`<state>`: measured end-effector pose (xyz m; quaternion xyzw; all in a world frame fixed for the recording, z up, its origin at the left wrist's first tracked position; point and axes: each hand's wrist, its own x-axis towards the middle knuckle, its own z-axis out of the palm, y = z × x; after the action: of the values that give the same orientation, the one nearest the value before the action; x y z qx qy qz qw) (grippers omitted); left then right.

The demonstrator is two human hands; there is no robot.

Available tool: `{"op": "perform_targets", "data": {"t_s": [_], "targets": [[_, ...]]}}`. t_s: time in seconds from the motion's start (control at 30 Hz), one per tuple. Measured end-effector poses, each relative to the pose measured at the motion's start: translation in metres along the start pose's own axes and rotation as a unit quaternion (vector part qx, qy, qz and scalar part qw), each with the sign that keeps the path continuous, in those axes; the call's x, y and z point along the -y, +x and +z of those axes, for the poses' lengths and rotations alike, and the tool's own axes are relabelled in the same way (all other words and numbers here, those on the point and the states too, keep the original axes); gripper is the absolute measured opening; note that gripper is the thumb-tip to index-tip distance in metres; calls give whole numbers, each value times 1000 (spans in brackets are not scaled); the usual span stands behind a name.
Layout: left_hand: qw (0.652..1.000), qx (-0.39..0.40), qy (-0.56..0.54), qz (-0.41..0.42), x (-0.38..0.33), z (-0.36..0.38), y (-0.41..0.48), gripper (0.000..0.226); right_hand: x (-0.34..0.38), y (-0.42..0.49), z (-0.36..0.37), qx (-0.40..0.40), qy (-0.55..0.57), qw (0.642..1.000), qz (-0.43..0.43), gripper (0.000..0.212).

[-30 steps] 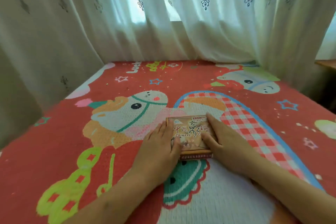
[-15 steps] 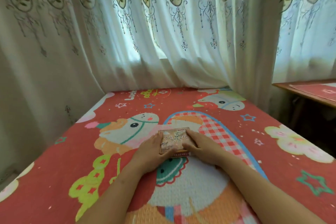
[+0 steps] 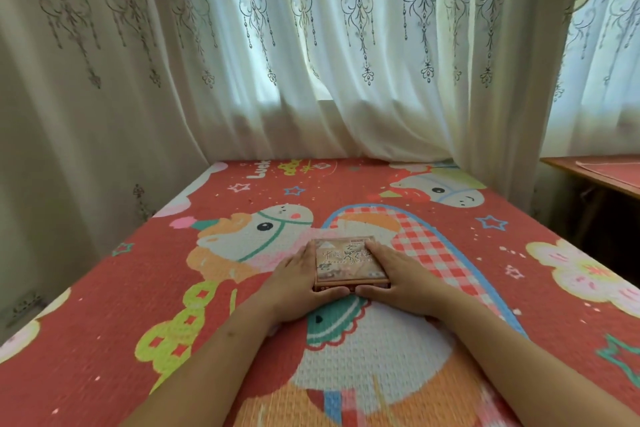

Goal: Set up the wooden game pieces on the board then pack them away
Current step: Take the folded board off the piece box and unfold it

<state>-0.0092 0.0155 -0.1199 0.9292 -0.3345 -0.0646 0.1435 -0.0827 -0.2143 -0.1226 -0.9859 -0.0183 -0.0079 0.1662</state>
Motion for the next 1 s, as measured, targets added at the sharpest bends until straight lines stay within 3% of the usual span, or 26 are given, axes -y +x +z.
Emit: {"op": "perform_targets", "data": {"t_s": [0.23,0.4,0.5,0.57,0.67,0.9,1.0], "targets": [[1000,-5,-26,-2,-1,-2,-5,115,9,-7,-8,0,61,998,5,111],[981,-44,-185,26,1,-9,-4,116,20,-10,-23,-65,161,985,-8,113],[961,-107,-254,36,-2,-14,-3,111,22,-6,-25,-103,261,959,-24,113],[949,-137,-280,44,-5,-14,-3,113,23,-6,-27,-118,373,920,-30,91],[945,-149,-285,54,-13,-13,-3,117,25,-4,-28,-169,531,830,-15,45],[957,-123,-250,87,-21,-11,-7,106,1,-5,-48,-225,732,634,108,26],[968,-93,-214,94,-17,-9,-5,104,-28,-7,-62,-311,713,607,163,8]]}}
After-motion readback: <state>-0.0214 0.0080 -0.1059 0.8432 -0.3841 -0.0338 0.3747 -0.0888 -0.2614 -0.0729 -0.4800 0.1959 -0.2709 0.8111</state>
